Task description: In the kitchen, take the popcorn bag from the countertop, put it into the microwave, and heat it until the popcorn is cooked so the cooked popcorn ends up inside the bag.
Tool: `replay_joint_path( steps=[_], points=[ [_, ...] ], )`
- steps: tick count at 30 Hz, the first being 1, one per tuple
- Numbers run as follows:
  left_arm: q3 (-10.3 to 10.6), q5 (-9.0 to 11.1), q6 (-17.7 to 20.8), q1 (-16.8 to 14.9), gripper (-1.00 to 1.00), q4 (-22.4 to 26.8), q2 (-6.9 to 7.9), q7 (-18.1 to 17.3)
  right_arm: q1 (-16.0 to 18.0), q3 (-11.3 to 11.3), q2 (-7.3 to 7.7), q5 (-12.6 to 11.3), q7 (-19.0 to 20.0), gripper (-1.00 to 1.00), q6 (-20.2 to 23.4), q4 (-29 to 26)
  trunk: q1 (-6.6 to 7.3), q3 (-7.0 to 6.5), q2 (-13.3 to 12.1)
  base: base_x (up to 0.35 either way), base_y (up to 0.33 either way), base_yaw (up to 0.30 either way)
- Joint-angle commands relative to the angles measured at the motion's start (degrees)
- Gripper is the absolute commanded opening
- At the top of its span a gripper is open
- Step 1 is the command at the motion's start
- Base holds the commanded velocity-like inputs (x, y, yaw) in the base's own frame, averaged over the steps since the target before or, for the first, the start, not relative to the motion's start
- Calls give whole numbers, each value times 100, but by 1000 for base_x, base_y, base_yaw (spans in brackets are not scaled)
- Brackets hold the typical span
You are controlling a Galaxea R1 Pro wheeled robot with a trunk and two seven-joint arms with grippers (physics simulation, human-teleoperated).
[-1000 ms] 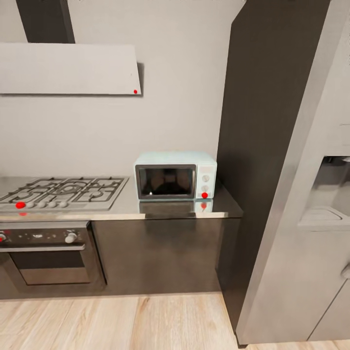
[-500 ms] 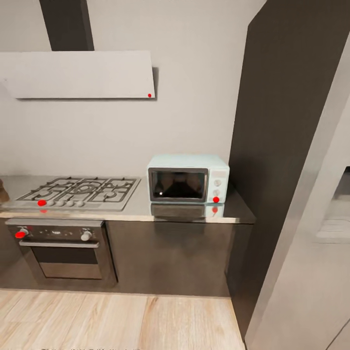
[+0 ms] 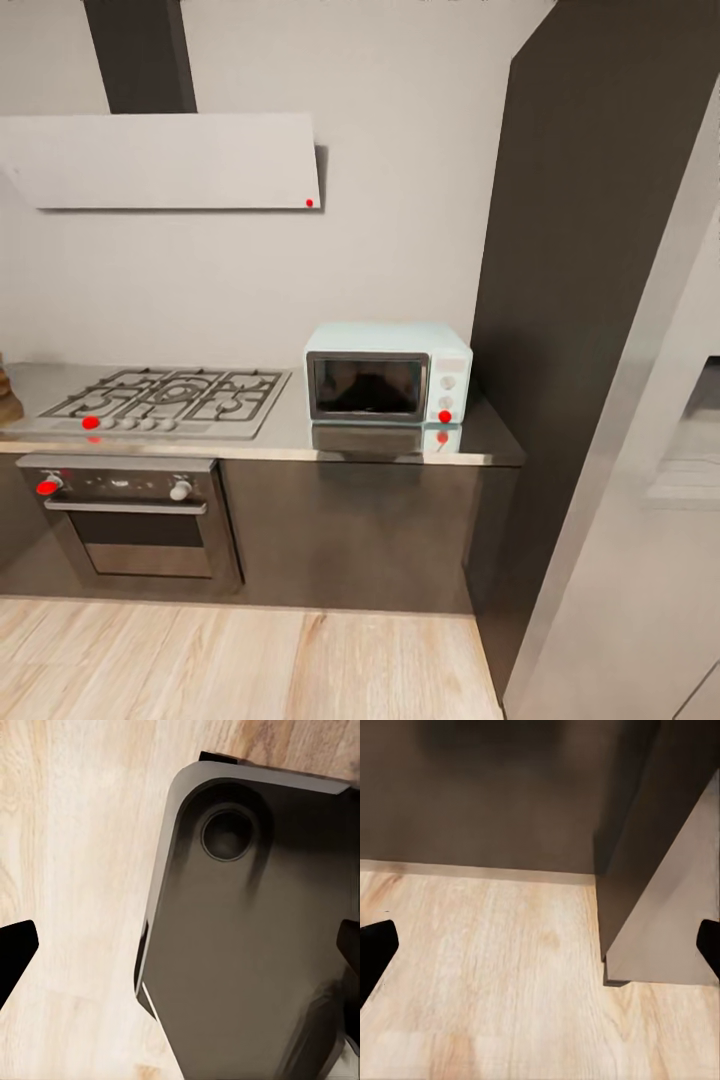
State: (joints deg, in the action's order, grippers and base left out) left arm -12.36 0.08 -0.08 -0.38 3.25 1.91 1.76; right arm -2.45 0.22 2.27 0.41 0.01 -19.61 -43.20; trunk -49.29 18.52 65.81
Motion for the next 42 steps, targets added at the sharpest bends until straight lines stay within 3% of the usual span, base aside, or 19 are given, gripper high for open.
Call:
replay_joint_path(
  steps=[1,15,24,29,42],
  points=[
    [-21,1,-1,-4,100,2,-3,9,-2,3,1,3,0,100,-14,-150,22,-13,-38,0,0,0],
    [-21,1,-26,-4,100,9,-6,9,0,-4,1,3,-1,100,-16,-1500,330,-264,-600,0,0,0],
    [-21,2,-27,-4,100,20,-6,9,-1,-4,1,3,6,100,-89,-1846,528,-426,-961,0,0,0],
    [-21,3,-27,-4,100,26,-6,9,-2,-4,1,-4,8,100,-104,-2363,637,-516,-1161,0,0,0],
    [-21,1,-29,-2,100,27,-6,9,-1,-3,1,-5,15,100,-102,-2465,923,-749,-1683,0,0,0]
  ],
)
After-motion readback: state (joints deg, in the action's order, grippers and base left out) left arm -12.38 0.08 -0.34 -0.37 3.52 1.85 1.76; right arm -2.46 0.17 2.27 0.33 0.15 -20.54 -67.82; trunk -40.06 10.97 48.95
